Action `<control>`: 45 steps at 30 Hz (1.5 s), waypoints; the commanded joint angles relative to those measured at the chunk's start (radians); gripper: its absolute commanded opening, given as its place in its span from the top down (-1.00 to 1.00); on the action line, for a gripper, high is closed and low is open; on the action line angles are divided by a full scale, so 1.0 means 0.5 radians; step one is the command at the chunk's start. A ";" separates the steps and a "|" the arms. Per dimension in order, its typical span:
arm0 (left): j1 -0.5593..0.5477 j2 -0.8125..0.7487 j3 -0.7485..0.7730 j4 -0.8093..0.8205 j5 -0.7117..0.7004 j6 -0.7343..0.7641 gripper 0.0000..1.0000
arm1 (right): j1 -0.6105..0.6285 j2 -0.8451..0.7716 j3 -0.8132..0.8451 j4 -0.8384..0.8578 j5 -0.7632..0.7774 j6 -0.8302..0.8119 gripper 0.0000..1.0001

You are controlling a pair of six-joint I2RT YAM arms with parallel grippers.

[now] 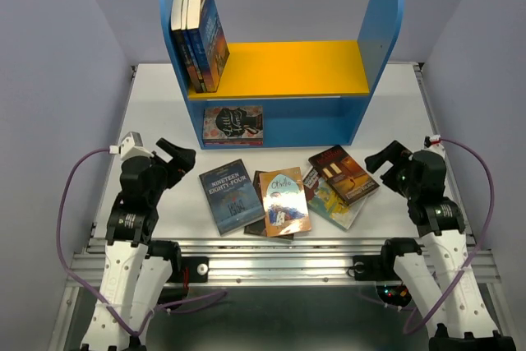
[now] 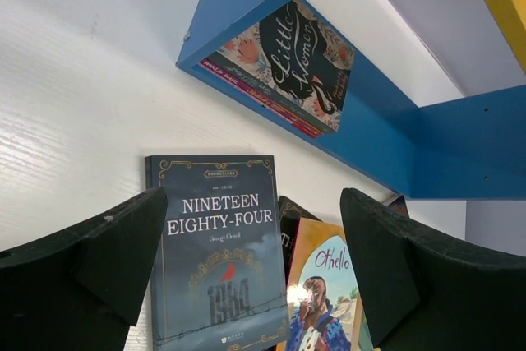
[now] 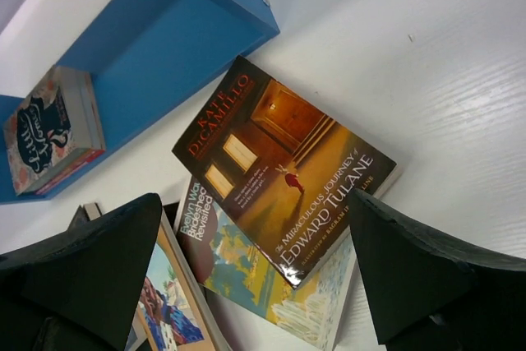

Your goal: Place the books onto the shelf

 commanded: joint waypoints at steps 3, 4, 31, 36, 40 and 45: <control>0.003 0.073 -0.088 0.197 0.214 0.006 -0.97 | -0.005 0.019 -0.069 0.197 -0.415 -0.149 -1.00; 0.003 0.092 -0.143 0.240 0.257 -0.025 -0.97 | -0.005 0.031 -0.112 0.280 -0.547 -0.149 -1.00; -0.543 0.405 -0.478 0.732 0.218 -0.221 -0.97 | 1.022 0.923 -0.665 1.471 -0.904 0.219 -1.00; -0.573 0.392 -0.524 0.784 0.239 -0.246 -0.97 | 1.115 1.031 -0.717 1.612 -0.840 0.286 -1.00; -0.592 0.377 -0.551 0.790 0.245 -0.261 -0.97 | 1.234 1.129 -0.717 1.707 -0.800 0.329 -1.00; -0.604 0.350 -0.579 0.790 0.245 -0.282 -0.97 | 1.326 1.267 -0.686 1.781 -0.683 0.385 -1.00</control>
